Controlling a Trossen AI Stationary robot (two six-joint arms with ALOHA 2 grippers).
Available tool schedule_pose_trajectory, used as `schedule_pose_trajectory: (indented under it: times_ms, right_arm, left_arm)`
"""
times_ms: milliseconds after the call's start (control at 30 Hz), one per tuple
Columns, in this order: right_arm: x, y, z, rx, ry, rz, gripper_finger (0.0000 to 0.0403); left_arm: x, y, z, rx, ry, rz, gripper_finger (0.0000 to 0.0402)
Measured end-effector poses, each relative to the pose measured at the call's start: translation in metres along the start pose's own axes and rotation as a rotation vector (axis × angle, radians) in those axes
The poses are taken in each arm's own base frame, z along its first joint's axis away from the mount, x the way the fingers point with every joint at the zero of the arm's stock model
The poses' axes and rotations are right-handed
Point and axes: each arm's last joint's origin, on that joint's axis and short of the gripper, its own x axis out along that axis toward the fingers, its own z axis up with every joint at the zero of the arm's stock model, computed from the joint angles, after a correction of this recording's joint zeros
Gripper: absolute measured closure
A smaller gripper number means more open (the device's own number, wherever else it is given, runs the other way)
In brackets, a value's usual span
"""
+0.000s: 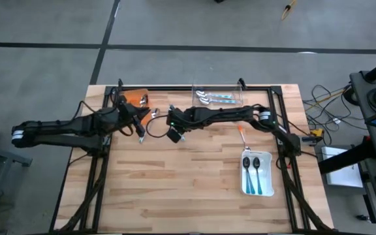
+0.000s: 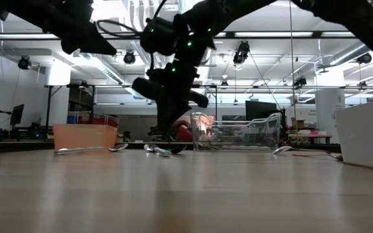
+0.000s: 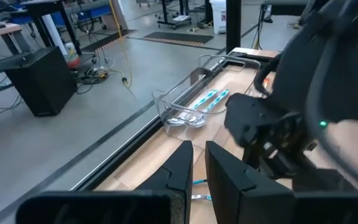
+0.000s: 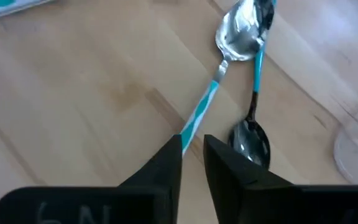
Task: Sort silverware by color (type)
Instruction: Put the blue patterned spoon into the transparent bin
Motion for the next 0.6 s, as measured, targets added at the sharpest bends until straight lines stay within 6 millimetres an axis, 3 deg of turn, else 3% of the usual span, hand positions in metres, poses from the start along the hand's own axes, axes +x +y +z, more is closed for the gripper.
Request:
schedule_pose_trajectory:
  times_ms: [367, 600]
  right_arm:
    - [0.033, 0.004, 0.006, 0.008, 0.071, -0.008, 0.0226]
    - [0.038, 0.002, 0.005, 0.01, 0.085, -0.001, 0.0196]
  left_arm:
    - [0.002, -0.001, -0.001, 0.021, 0.011, 0.0, 0.0374]
    - [0.002, -0.001, -0.001, 0.024, 0.01, 0.001, 0.0374]
